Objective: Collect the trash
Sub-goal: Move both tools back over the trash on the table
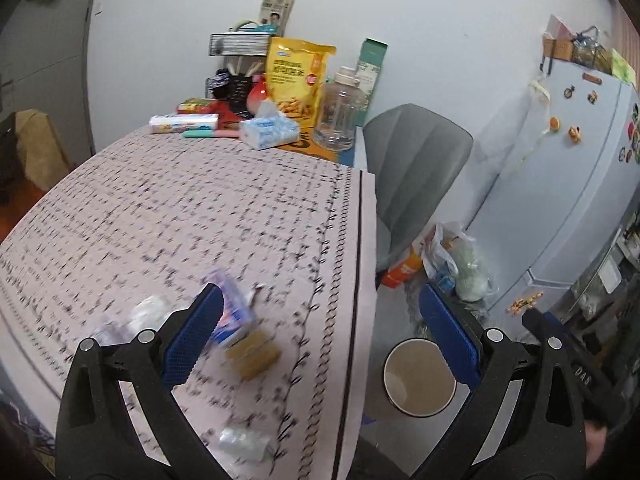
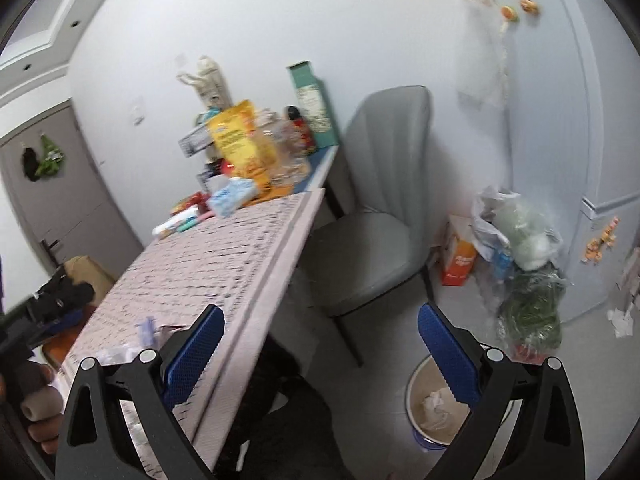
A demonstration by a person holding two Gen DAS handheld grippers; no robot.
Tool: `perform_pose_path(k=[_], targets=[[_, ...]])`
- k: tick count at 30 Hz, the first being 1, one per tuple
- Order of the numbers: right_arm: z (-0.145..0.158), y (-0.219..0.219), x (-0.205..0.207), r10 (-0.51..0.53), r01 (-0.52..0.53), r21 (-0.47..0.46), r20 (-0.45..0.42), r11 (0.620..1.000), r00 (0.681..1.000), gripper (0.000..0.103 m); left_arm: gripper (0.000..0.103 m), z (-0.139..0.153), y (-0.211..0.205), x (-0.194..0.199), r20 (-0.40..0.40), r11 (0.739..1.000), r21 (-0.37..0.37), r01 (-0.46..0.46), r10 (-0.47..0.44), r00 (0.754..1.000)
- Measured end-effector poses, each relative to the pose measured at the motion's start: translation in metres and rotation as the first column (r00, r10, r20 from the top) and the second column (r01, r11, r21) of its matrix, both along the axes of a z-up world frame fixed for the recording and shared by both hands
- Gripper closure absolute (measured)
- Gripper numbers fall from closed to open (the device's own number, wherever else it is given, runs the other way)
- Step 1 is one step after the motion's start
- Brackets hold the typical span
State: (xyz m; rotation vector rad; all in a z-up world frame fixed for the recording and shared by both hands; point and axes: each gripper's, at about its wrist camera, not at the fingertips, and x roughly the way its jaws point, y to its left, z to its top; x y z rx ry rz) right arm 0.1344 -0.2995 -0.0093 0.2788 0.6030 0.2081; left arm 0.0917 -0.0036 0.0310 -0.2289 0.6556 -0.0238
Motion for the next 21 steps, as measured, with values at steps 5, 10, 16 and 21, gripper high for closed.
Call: perform_pose_path(k=[5,10,16,21], targets=[[0.011,0.021,-0.010,0.061,-0.061,-0.035,0.000,0.998,0.998,0.008,0.006,0.002,0.023,-0.027,0.039,0.999,-0.046,-0.001,0.003,0.999],[0.007,0.045,-0.021,0.114,-0.112,-0.055,0.027,0.992,0.993,0.008,0.006,-0.009,0.044,-0.045,0.068,0.995,-0.095,-0.011,0.017,0.998],[-0.009,0.081,-0.030,0.215,-0.214,-0.075,0.003,0.974,0.977,0.010,0.006,-0.026,0.066,-0.064,0.083,0.996,-0.068,-0.049,0.055,0.995],[-0.029,0.109,-0.030,0.298,-0.302,-0.068,-0.067,0.951,0.952,0.019,0.008,-0.044,0.090,-0.074,0.065,0.992,-0.115,-0.056,0.064,0.996]])
